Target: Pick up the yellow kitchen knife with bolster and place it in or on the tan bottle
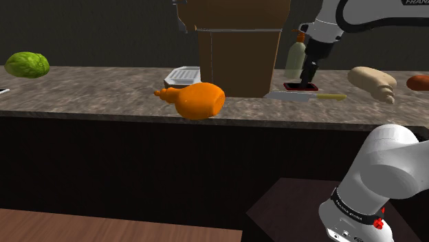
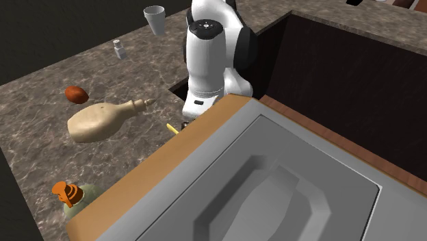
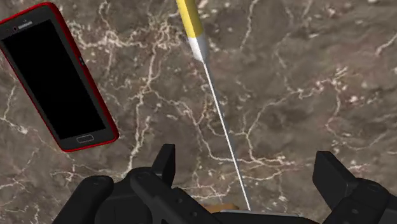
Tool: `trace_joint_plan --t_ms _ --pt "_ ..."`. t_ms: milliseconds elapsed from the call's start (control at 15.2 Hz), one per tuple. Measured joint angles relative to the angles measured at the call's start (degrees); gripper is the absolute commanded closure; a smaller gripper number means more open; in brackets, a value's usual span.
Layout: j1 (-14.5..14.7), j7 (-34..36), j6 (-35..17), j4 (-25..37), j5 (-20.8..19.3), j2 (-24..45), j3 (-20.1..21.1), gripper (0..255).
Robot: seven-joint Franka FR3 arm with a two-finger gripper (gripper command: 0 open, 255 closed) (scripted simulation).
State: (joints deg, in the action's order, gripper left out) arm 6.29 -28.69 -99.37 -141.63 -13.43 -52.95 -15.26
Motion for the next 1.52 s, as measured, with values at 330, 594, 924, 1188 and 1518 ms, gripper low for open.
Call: trace_joint_plan --t_ms 330,594,924,1188,1518 --pt "3.22 -17.74 -1.82 -4.10 -5.84 -3.57 -8.03 0" --pt "3.16 -18.47 -4.65 -6.94 -6.93 -3.62 -9.31 0" --pt "3.00 -18.40 -6.77 -8.82 -7.58 -3.41 -10.06 0" --pt "2.99 -18.40 -6.80 -8.86 -7.59 -3.42 -10.08 255" --pt "2.99 -18.40 -6.80 -8.86 -7.60 -3.42 -10.08 255"
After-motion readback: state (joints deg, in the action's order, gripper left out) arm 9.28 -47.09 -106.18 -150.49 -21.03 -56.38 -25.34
